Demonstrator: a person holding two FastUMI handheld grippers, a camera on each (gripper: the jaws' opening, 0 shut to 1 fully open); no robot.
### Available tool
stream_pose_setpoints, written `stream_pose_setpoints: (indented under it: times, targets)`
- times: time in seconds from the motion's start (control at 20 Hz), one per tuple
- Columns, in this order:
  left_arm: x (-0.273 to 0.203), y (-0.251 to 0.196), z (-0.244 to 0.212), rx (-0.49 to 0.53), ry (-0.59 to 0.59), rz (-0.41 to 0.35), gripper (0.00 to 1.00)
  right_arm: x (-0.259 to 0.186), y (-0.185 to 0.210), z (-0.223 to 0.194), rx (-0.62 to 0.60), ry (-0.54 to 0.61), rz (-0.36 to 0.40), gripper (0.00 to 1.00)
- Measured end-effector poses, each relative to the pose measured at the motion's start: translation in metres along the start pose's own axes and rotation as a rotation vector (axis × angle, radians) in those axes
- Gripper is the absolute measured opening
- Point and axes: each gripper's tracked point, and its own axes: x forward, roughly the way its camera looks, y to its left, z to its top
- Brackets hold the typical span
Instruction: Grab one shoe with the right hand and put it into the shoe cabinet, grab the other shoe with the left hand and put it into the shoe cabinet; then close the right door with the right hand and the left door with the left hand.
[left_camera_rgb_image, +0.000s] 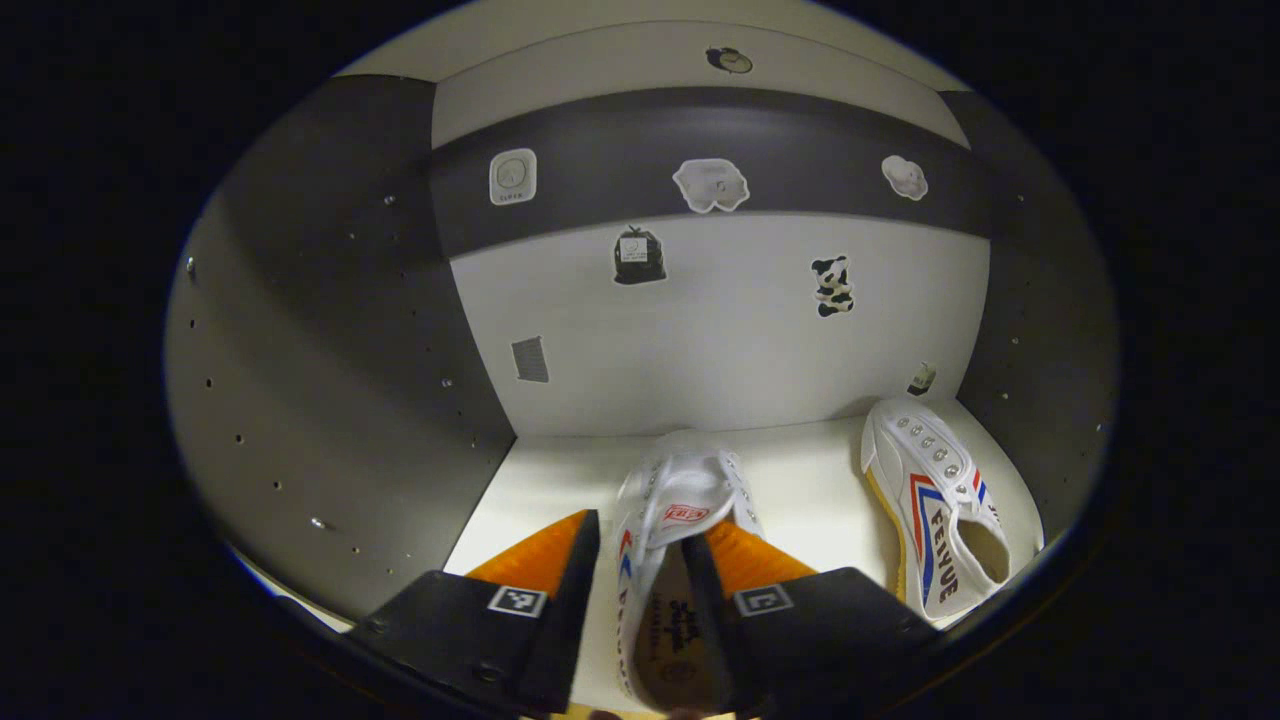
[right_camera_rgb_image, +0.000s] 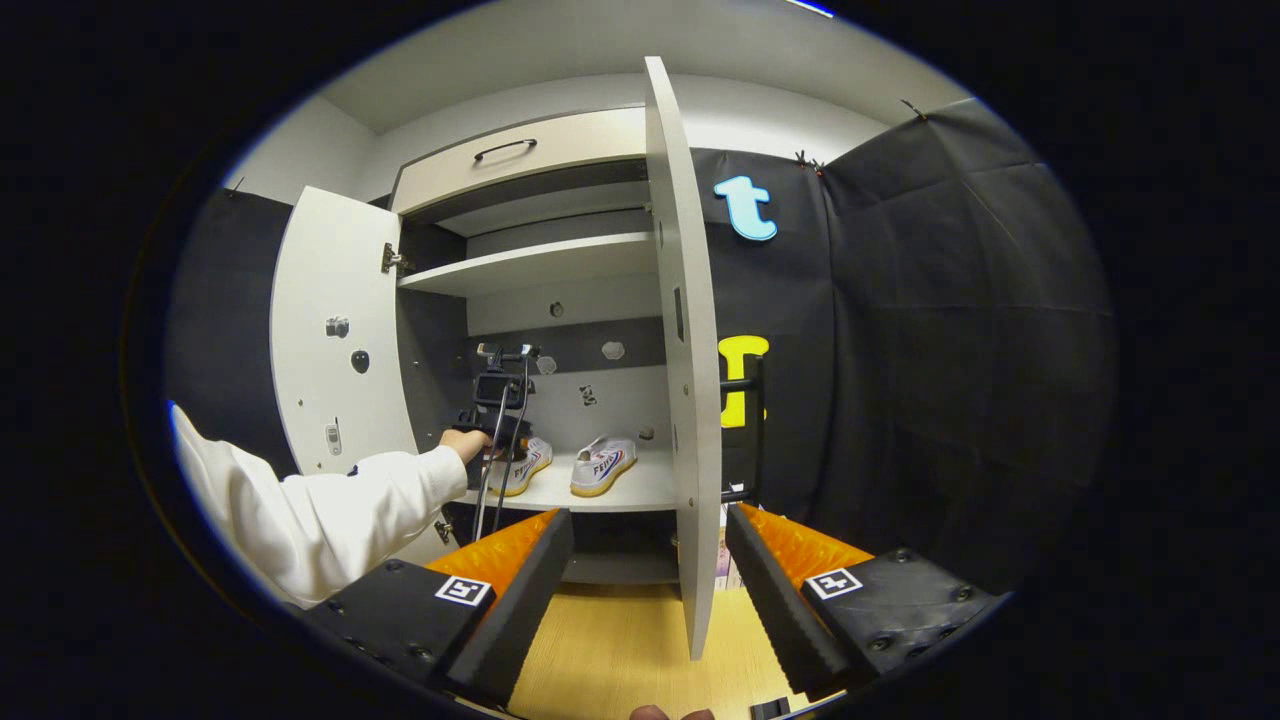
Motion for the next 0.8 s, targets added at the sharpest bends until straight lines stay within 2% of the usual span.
stream_pose_setpoints:
  times: [0.1, 0.2, 0.35, 0.55, 0.8]
  targets:
    - [-0.015, 0.007, 0.008, 0.029, -0.062, 0.028, 0.73, -0.003, 0.003, 0.001, 0.000, -0.003, 0.008, 0.98]
    - [-0.035, 0.003, 0.013, 0.017, -0.114, 0.008, 0.85, -0.007, 0.005, 0.002, 0.000, -0.005, 0.016, 0.98]
    - [-0.070, -0.008, 0.015, -0.020, -0.148, -0.051, 0.98, -0.014, 0.008, 0.006, 0.007, -0.014, 0.026, 0.98]
    - [-0.138, -0.010, 0.024, -0.012, -0.259, -0.074, 0.96, -0.024, 0.006, 0.017, 0.008, -0.048, 0.035, 0.98]
    - [-0.243, -0.013, 0.018, -0.045, -0.392, -0.144, 0.97, -0.029, 0.008, 0.020, 0.025, -0.055, 0.042, 0.98]
